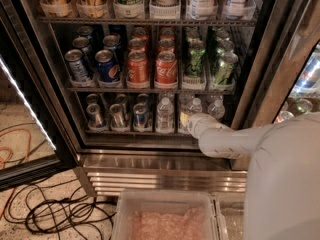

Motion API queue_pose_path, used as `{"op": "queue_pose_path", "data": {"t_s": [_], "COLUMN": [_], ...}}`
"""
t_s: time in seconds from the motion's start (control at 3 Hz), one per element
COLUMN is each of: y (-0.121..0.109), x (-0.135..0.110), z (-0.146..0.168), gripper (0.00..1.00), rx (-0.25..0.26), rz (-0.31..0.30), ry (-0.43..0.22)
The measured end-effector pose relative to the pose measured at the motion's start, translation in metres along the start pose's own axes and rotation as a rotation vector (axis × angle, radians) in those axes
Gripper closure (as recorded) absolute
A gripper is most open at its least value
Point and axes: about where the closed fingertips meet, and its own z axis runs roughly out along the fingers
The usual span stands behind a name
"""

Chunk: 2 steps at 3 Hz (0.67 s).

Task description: Pick water bottle from bottom shelf of fridge

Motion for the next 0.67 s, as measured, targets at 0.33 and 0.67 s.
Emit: {"op": "queue_pose_path", "data": {"t_s": [0.33, 0.67], "y": [-0.0002, 0.002], "x": [0.0006, 0.0016], "z": [0.0006, -0.005], "gripper": [1.0, 1.0], "rx": [0.0, -0.008], "rz": [0.0, -0.001], "ry": [0.0, 0.005]}}
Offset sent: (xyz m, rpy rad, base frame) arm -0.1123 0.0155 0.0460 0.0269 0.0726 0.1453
